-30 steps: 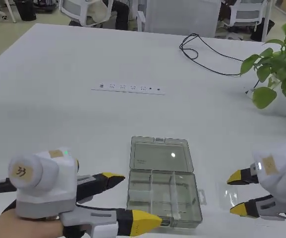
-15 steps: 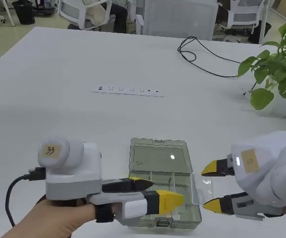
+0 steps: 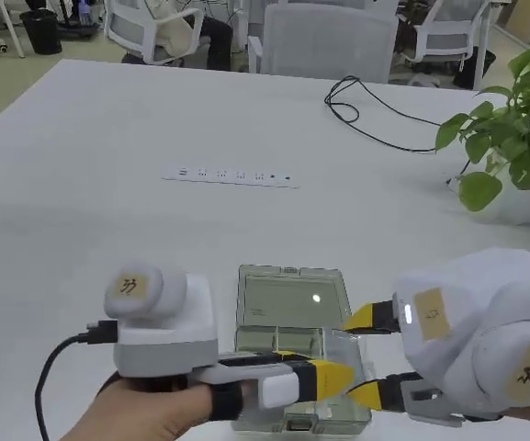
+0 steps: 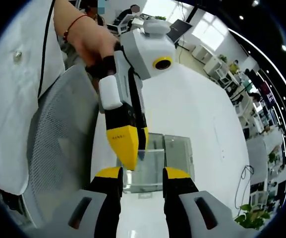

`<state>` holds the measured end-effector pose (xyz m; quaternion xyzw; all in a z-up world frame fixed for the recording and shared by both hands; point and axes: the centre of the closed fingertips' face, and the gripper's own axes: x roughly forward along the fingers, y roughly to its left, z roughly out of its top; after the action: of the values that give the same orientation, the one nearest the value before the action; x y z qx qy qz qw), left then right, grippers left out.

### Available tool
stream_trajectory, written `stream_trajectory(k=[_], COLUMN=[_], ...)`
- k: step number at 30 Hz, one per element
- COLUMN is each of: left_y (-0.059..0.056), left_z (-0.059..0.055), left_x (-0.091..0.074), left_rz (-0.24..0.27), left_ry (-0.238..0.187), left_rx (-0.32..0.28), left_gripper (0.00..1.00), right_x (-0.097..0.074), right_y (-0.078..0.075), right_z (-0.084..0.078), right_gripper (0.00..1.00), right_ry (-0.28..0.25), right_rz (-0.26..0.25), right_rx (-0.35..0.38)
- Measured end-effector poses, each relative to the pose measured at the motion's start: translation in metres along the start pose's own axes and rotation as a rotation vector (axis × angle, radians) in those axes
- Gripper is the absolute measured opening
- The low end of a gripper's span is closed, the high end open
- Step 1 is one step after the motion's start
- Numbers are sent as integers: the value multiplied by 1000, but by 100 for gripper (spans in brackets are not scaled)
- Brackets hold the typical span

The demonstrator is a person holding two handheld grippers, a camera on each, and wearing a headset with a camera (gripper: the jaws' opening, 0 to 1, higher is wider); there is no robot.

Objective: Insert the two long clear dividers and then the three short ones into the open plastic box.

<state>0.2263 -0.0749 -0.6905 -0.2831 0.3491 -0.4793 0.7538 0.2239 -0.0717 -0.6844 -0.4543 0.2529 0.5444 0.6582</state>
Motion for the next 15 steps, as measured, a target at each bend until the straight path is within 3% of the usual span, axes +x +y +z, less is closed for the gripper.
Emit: stream_trajectory(k=[3,15], left_y=[-2,-6], left_z=[0,0], left_x=[0,2], left_rz=[-10,-36], left_ry=[-5,-2], left_rx=[-8,-20], left_gripper=[11,0], right_x=[0,0], right_y=[0,0], right_z=[1,1], right_gripper=[33,33], right_ry=[2,11], right_rz=[-2,0], right_rx=[-5,-19])
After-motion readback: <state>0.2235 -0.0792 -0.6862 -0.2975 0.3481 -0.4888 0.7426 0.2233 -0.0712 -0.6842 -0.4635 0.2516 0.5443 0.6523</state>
